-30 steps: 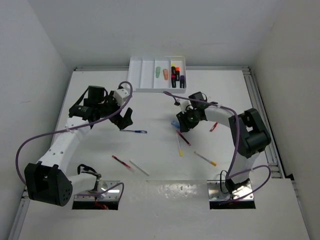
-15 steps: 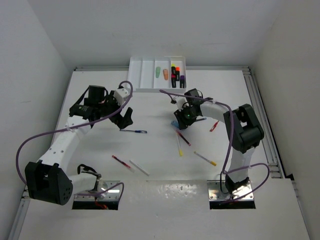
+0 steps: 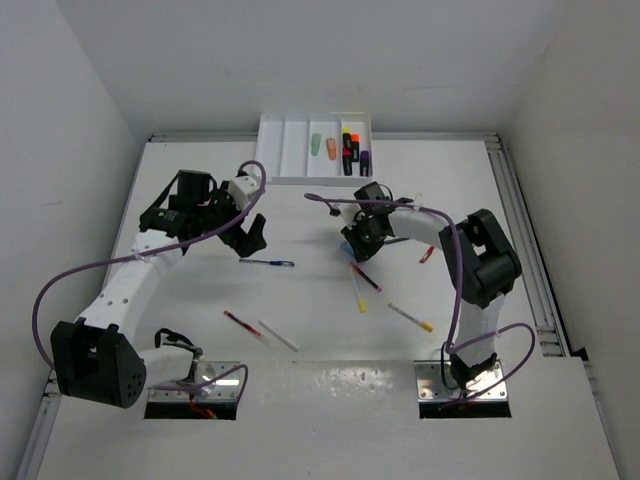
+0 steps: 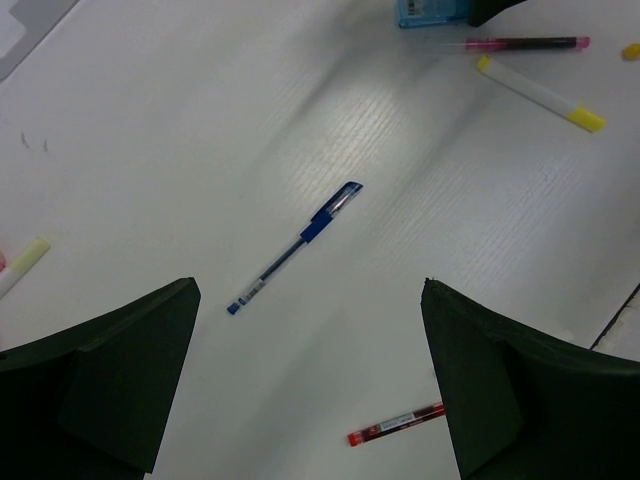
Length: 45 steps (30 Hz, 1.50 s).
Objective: Sort the stationery into containers
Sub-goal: Grab a piece of stationery with the right arm, then pass the stationery from the right arm to the left
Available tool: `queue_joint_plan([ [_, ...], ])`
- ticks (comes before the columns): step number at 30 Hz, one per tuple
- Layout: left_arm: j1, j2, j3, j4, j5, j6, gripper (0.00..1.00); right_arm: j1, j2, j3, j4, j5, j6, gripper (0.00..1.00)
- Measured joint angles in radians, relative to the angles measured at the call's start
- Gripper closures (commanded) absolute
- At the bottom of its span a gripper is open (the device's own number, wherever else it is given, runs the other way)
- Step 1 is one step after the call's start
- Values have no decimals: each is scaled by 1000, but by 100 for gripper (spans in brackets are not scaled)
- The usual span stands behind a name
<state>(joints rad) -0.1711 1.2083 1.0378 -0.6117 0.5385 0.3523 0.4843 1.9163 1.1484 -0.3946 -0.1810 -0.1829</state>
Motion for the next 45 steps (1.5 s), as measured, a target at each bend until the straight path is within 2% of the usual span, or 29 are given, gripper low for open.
queue_joint_plan([
  [6, 2, -47, -19, 72, 64, -115, 3, -38, -4, 77, -72, -25, -47, 97],
  [11, 11, -82, -29, 208, 196, -364, 11, -36, -74, 244, -142, -83, -108, 100],
  [15, 38, -75, -57, 288, 288, -537, 12, 51, -191, 326, -151, -111, -140, 100],
  [21, 48, -33, -62, 348, 367, -701, 13, 257, -326, 319, -160, -134, -173, 100],
  [26, 48, -26, -61, 369, 388, -743, 14, 330, -344, 285, -182, -105, -186, 100],
  [30, 48, -26, -61, 375, 409, -750, 18, 343, -344, 280, -193, -78, -193, 100],
  [38, 39, -26, -64, 357, 415, -725, 21, 351, -344, 280, -193, -53, -196, 100],
  [41, 32, -24, -64, 356, 415, -723, 28, 360, -344, 281, -193, -50, -196, 100],
  [45, 26, -8, -67, 371, 425, -734, 41, 380, -342, 288, -193, -42, -196, 100],
])
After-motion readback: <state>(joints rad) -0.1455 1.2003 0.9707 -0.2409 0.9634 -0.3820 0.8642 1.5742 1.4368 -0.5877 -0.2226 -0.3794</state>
